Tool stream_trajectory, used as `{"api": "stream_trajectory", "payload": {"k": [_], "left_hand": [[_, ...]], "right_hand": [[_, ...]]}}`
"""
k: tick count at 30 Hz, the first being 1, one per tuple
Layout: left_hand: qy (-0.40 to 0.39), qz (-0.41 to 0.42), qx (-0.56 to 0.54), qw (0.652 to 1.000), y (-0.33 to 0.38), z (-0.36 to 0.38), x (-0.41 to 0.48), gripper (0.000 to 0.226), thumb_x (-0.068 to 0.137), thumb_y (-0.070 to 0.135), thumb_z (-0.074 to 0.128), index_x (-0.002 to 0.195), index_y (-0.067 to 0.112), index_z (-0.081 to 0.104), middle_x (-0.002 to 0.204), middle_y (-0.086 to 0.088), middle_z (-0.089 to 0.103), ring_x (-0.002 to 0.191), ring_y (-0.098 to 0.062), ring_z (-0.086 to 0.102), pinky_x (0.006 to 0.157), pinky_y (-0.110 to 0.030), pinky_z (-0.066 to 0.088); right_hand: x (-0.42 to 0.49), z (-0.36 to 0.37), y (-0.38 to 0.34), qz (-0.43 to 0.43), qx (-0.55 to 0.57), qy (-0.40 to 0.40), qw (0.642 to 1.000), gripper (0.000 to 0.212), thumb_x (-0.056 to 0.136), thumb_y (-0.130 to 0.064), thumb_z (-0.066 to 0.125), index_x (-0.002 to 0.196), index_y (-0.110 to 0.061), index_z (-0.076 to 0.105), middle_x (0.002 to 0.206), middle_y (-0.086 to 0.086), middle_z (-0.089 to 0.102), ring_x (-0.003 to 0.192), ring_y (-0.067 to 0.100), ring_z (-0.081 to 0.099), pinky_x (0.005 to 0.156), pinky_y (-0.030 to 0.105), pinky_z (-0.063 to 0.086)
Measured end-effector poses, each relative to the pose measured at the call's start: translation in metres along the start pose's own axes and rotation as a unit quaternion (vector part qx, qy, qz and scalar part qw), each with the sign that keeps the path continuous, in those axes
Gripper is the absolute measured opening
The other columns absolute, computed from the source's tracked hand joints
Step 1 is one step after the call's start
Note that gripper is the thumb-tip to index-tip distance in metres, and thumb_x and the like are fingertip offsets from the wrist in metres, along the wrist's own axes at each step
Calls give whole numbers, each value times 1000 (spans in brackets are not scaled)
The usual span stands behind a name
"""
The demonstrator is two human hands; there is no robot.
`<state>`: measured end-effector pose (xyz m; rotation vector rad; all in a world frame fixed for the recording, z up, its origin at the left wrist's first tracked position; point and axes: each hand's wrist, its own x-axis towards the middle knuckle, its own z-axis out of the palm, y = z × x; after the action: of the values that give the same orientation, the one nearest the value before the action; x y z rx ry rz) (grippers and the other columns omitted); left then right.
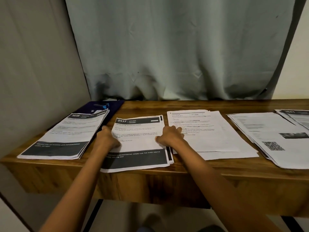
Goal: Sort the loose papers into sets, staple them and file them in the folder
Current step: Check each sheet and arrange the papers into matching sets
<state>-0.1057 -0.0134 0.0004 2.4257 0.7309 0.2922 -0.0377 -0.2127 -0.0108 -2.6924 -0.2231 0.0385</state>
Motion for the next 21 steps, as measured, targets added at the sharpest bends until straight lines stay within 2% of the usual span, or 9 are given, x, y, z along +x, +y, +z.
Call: {"api": "stream_trajectory", "payload": {"k": [6, 11, 14, 17, 19, 21], "left_hand": [[6, -5, -19, 1000, -1, 0, -2, 69, 73, 5, 79, 130, -1, 39, 131, -23, 49, 119, -37, 50, 93, -38, 44], [23, 3, -21, 1000, -5, 0, -4, 62, 79, 3, 72, 130, -2, 37, 128, -24, 51, 117, -39, 51, 91, -41, 45], [63, 28, -27, 997, -9, -3, -4, 51, 86, 4, 63, 129, -1, 37, 127, -27, 51, 115, -42, 52, 93, -48, 45], [112, 48, -31, 992, -12, -7, -8, 43, 90, 1, 57, 128, 1, 36, 125, -28, 51, 111, -44, 53, 90, -49, 47], [136, 64, -26, 988, -14, -8, -11, 47, 89, -3, 57, 130, 0, 35, 128, -28, 46, 115, -44, 49, 93, -48, 45], [151, 100, 14, 983, -16, -6, -14, 57, 86, 3, 64, 134, -1, 34, 135, -26, 39, 122, -43, 42, 101, -47, 40]], "right_hand": [[-4, 6, -4, 23, 35, 30, 999, 32, 85, -26, 64, 113, -13, 58, 128, 10, 47, 125, 30, 32, 91, 36, 34], [-8, 10, -3, -23, 85, 45, 995, 32, 94, -33, 54, 119, -14, 59, 131, 7, 49, 127, 29, 32, 98, 41, 33], [-11, 12, -1, -40, 63, 37, 997, 32, 99, -24, 44, 127, -14, 56, 133, 8, 51, 128, 28, 35, 100, 40, 32], [-12, 15, 1, -44, 26, 56, 997, 28, 98, -21, 47, 124, -15, 56, 129, 9, 54, 124, 28, 38, 99, 39, 32], [-12, 16, 1, -36, 8, 71, 997, 30, 95, -24, 53, 123, -13, 55, 128, 9, 53, 124, 29, 38, 99, 39, 32], [-11, 17, 0, -25, -3, 78, 997, 34, 92, -26, 58, 122, -12, 54, 128, 10, 52, 124, 30, 38, 98, 39, 32]]}}
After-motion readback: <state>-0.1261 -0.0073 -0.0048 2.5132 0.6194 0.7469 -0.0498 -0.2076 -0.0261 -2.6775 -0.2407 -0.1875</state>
